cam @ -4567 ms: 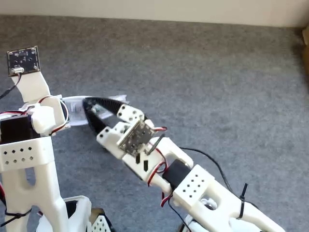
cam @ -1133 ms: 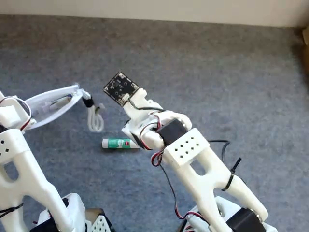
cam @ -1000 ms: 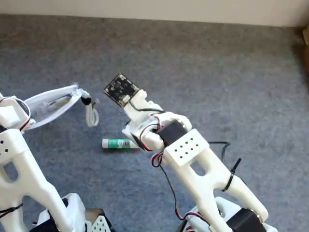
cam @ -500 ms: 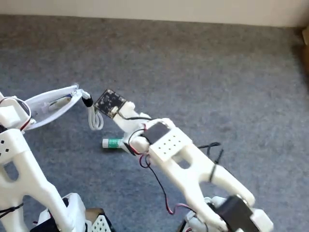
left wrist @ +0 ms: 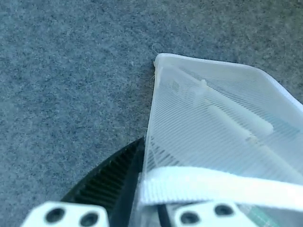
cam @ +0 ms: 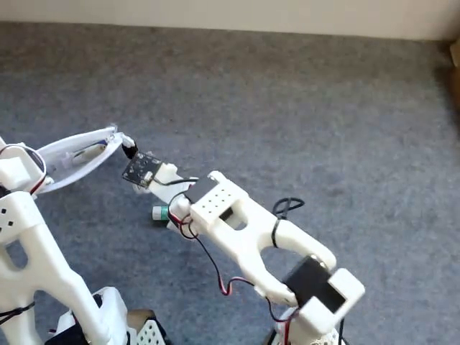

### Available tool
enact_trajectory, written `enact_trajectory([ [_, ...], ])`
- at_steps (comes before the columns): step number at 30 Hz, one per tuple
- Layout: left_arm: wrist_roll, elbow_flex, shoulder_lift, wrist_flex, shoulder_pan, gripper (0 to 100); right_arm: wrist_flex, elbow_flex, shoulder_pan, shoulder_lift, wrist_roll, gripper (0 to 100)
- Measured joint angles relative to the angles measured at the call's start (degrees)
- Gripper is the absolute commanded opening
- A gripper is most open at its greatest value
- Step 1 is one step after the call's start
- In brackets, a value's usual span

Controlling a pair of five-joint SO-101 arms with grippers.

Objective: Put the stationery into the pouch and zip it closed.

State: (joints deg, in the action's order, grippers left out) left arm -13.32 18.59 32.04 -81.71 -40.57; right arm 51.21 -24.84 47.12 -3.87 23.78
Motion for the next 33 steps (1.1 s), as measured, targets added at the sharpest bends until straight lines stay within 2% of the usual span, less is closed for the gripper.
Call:
enact_trajectory([
  [5,0.0,0.0,0.0,0.0,0.0,1,-0.1,2.3,0.1,-4.6,1.3,27.4],
  [13,0.0,0.0,0.0,0.0,0.0,1,0.0,3.6,-0.8,-6.5,4.0,7.5],
  [23,0.0,0.0,0.0,0.0,0.0,1,9.9,4.3,-4.8,-6.5,13.3,7.0],
  [27,0.0,0.0,0.0,0.0,0.0,1,16.9,8.0,-8.0,-6.5,16.5,7.4],
  [33,0.0,0.0,0.0,0.0,0.0,1,22.4,12.4,-10.2,-6.5,17.0,7.4],
])
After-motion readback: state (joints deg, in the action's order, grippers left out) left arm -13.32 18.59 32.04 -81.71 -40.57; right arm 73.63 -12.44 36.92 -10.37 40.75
